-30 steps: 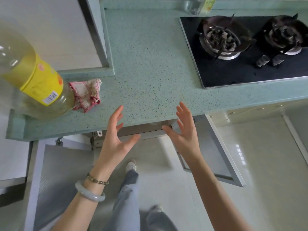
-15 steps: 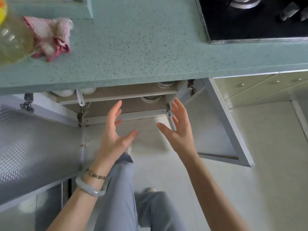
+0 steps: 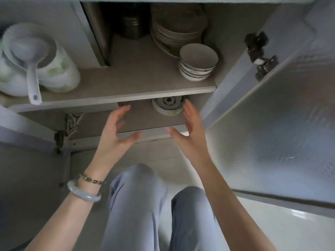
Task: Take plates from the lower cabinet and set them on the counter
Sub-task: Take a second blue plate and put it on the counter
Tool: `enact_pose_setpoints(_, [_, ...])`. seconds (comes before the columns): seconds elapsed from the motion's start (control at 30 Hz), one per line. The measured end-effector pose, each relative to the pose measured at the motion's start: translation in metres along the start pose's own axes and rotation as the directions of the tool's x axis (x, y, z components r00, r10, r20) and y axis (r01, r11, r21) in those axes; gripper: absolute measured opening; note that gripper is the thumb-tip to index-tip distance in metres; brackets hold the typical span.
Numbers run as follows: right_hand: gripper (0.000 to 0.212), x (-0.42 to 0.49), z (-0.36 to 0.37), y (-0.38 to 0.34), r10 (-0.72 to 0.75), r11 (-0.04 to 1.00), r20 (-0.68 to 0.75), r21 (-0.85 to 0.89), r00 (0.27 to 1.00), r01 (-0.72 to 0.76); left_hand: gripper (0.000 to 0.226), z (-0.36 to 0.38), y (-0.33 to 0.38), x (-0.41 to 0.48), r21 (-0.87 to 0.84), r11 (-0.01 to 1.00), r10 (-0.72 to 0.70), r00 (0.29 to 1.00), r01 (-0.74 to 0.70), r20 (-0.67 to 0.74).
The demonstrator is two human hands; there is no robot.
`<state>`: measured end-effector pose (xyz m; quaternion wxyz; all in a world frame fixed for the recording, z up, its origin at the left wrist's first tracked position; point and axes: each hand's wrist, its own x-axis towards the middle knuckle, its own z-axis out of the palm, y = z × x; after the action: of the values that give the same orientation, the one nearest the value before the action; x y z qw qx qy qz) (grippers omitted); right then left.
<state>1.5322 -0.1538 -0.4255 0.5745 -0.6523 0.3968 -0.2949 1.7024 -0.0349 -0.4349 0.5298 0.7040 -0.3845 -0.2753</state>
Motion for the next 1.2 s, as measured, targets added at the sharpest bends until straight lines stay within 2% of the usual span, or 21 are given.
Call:
enact_pose_setpoints(0.33, [0.081,0.035,0.002,0.121,-0.02,0.999,0.076,0.035,0.997,0.017,0.058,0.026,-0.108,0.027,-0.06,0.998,-0.006,0.999,0.004,-0.034])
enact_pose_setpoints(0.53, [0.072,0.059,0.003,0.159,0.091,0.988,-0.048,0.127,0.995,-0.084,0.056,0.047,-0.141,0.045,0.002,0.998,-0.065,0.998,0.065,0.019])
enact_pose_setpoints(0.7, [0.057,0.101,0.006,0.191,0.109,0.978,-0.106,0.187,0.988,-0.088,0.056,0.07,-0.178,0.087,0.079,0.984,-0.165,0.983,0.158,0.083])
enact_pose_setpoints(0.8, [0.045,0.126,0.003,0.214,0.162,0.975,-0.163,0.18,0.973,-0.132,0.058,0.079,-0.209,0.114,0.091,0.979,-0.19,0.976,0.181,0.102])
enact_pose_setpoints(0.9, [0.049,0.147,0.001,0.237,0.18,0.977,-0.17,0.143,0.969,-0.157,0.061,0.089,-0.237,0.144,0.108,0.983,-0.162,0.982,0.151,0.096])
enact_pose_setpoints(1.0, [0.053,0.169,0.004,0.26,0.218,0.974,-0.161,0.103,0.963,-0.204,0.062,0.099,-0.259,0.176,0.047,0.979,-0.201,0.979,0.198,0.044])
enact_pose_setpoints(1.1, [0.054,0.191,0.01,0.277,0.211,0.969,-0.15,0.159,0.966,-0.187,0.062,0.107,-0.277,0.205,-0.097,0.962,-0.256,0.966,0.257,0.018])
enact_pose_setpoints(1.2, [0.052,0.213,0.016,0.289,0.178,0.976,-0.154,0.151,0.972,-0.155,0.061,0.118,-0.292,0.223,-0.059,0.97,-0.235,0.971,0.237,0.044])
